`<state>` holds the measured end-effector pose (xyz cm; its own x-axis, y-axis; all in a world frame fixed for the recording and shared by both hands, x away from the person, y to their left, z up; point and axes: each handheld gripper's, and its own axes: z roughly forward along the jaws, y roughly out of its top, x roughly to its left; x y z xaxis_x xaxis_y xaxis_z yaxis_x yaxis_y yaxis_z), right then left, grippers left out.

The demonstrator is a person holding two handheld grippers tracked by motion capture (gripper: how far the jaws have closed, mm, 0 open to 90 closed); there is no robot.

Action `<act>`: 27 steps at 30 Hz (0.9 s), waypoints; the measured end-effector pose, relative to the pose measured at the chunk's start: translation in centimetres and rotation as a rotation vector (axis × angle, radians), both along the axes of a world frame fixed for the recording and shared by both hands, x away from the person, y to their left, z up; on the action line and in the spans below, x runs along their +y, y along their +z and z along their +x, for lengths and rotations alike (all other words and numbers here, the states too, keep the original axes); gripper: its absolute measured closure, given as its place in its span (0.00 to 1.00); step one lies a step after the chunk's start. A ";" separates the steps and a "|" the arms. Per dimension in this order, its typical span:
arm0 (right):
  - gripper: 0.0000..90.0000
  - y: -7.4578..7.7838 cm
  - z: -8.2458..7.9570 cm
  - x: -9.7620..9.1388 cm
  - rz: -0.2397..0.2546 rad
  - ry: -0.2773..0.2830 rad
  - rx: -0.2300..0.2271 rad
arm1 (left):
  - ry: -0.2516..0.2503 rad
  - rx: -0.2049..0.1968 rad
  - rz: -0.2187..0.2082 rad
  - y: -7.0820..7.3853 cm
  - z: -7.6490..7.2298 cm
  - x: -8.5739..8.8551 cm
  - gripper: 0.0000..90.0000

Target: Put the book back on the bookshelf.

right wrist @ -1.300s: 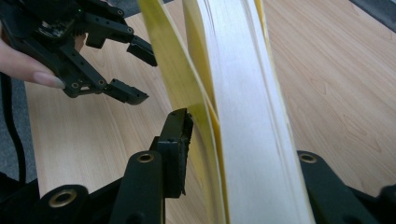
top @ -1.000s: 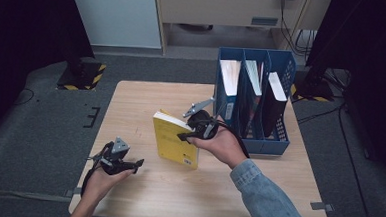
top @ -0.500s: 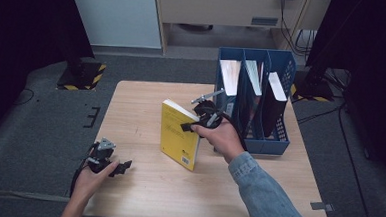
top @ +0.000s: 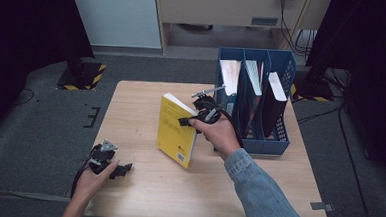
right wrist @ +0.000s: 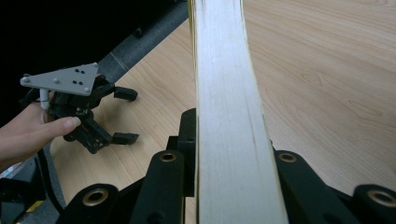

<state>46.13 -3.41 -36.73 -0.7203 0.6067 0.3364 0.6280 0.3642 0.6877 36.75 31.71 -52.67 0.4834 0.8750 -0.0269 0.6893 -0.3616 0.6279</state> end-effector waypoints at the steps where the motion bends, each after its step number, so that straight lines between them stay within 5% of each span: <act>1: 0.83 0.0 -0.1 0.0 0.000 -0.003 0.004 | 0.001 0.000 -0.002 0.0 0.0 -0.1 0.03; 13: 0.83 0.2 -0.9 -0.4 0.021 0.005 -0.012 | -0.002 -0.026 0.014 -0.4 -0.3 -0.3 0.00; 27: 0.83 0.1 -3.2 -3.5 0.056 -0.029 -0.024 | 0.009 -0.056 0.001 -0.6 -0.4 -0.2 0.00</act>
